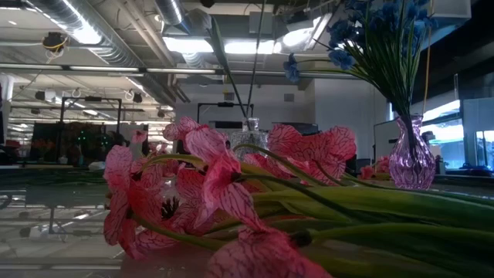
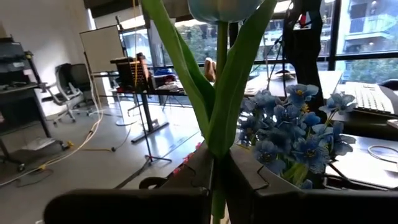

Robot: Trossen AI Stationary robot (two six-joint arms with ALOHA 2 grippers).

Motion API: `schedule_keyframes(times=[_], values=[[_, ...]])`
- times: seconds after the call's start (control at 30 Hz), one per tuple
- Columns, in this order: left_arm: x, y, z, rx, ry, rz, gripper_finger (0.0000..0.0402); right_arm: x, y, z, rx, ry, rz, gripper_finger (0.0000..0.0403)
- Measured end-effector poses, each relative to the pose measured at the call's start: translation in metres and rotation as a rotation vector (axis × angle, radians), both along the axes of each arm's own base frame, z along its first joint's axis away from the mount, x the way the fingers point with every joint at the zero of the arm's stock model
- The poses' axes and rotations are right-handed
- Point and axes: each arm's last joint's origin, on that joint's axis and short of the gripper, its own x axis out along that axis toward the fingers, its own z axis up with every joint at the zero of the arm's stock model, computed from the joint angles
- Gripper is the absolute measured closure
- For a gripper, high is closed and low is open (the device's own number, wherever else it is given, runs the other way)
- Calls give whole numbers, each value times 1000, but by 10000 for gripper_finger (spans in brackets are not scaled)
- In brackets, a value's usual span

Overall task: Sort flowers into vase by color
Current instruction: Put the bottom white flower into the transparent vase

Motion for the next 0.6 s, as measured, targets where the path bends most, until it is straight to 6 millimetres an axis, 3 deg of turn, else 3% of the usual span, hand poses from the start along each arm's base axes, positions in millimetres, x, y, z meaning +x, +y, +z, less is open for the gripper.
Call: schedule_keyframes(times=[0.6], values=[[1,12,-5,-49,16,33,386,0,0,0,1,0,1,230]])
